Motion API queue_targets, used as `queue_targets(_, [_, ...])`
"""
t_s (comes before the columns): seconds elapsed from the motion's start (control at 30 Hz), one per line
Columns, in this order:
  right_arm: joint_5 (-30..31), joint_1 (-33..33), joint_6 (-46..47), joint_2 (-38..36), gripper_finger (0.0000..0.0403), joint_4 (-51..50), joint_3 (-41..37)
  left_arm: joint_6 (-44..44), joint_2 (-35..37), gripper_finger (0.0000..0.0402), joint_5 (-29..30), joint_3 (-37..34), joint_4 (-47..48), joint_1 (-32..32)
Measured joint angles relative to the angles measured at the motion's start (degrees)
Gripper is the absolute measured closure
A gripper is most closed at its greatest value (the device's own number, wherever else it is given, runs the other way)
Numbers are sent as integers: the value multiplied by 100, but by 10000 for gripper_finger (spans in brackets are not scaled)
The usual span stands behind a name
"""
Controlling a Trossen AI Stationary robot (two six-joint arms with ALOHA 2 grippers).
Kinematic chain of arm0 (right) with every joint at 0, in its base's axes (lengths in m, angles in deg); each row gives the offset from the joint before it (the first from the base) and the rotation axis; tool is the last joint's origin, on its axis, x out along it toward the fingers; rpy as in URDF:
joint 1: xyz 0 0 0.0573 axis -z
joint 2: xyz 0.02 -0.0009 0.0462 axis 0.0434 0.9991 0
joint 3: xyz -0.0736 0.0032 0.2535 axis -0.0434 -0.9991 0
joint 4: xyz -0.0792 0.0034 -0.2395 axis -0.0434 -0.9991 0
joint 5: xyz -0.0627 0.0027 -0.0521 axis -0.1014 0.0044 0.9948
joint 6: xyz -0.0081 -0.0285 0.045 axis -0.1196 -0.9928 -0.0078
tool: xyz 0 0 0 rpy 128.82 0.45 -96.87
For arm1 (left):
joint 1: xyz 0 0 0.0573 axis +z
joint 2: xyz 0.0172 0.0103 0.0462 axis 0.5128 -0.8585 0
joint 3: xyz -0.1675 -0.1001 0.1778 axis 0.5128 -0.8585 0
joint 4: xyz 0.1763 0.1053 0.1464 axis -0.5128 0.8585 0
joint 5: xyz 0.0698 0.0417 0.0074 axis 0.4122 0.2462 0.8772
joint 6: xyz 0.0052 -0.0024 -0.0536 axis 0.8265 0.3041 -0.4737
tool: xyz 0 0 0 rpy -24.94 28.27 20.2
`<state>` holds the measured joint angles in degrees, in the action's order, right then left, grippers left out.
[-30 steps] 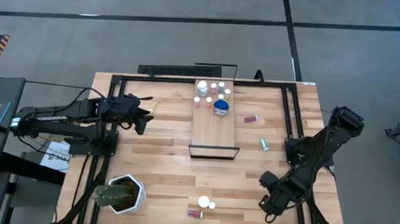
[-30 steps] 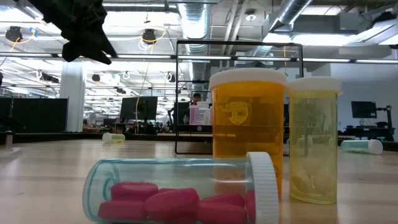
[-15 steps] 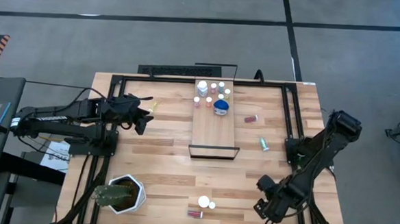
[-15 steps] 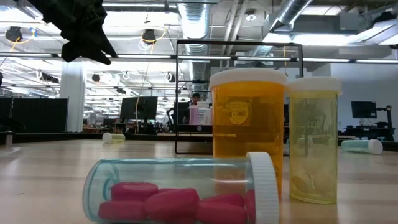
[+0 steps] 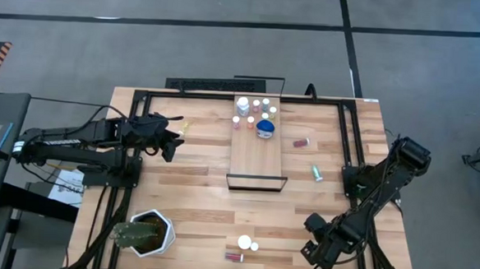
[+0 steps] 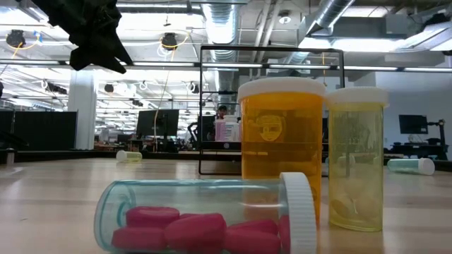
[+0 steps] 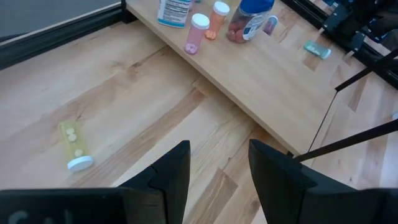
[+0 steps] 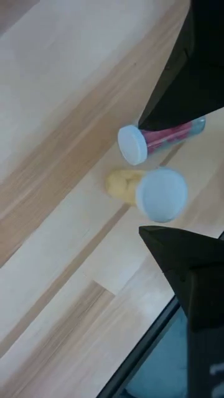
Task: Pick and place medicine bottles onto shelf by color
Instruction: Put the yellow pill bottle on the shelf
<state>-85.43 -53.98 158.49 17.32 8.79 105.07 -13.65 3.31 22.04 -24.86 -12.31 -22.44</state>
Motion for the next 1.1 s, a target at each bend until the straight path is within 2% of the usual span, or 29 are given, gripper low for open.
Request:
queue_targets(0.2, [-15,27,1,-3,162,9,0,0,0,252,-2,0,2,0])
queue_targets(0.5, [-37,99,-41,-10,273,9,2,0,0,252,-4,0,2,0])
queue_targets(0.6, [-46,194,-228,-14,295,5,4,0,0,252,-9,0,2,0])
queue_targets(0.77, [-68,539,-680,-179,279,-544,75,0,1,252,-15,0,1,2])
queue_targets(0.93, [-67,1030,-1307,-526,246,-1874,376,28,0,252,-15,0,2,2])
queue_targets(1.1, [230,1869,-2135,-980,247,-3211,654,67,0,252,-3,0,2,2])
